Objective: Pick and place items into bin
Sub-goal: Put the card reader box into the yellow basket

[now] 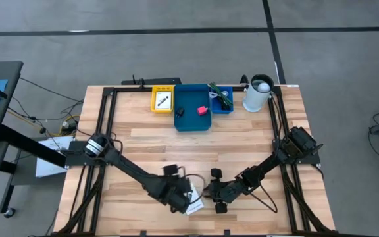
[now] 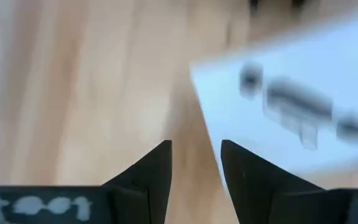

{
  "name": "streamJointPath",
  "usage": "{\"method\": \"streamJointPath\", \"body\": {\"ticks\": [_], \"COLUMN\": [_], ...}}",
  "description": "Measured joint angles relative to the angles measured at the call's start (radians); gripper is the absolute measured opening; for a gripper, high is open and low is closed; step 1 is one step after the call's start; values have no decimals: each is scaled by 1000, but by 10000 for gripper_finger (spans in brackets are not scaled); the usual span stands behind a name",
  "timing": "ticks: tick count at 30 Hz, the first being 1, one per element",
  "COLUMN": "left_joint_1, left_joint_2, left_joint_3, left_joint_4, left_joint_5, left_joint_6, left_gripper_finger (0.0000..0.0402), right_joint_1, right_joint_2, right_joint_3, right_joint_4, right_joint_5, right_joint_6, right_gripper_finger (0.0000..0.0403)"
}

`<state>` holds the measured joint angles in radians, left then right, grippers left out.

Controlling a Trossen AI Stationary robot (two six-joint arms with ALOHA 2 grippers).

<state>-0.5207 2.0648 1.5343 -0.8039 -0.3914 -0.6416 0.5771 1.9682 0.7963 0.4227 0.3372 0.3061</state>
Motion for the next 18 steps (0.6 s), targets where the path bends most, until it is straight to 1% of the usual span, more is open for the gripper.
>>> {"method": "streamJointPath", "body": {"ticks": [2, 6, 8, 15, 18], "left_joint_1": [-17, -41, -43, -21, -9], "left_joint_2": [0, 0, 0, -7, -9], "left_joint_3": [-18, -51, -70, -150, -160], "left_joint_4": [-33, 1, 22, 203, 218], "left_joint_5": [54, 153, 168, 196, 200], "left_joint_6": [-71, -134, -160, -170, -168], "left_gripper_finger": [130, 130, 130, 130, 130], "right_joint_1": [3, 3, 3, 1, 1], "right_joint_2": [0, 0, 0, 2, 4], "right_joint_3": [0, 0, -1, 19, 33], "right_joint_4": [-1, -1, 2, -7, -20], "right_joint_5": [2, 0, 0, -18, -25], "right_joint_6": [0, 0, 0, -3, -16], "right_gripper_finger": [118, 118, 118, 118, 118]}}
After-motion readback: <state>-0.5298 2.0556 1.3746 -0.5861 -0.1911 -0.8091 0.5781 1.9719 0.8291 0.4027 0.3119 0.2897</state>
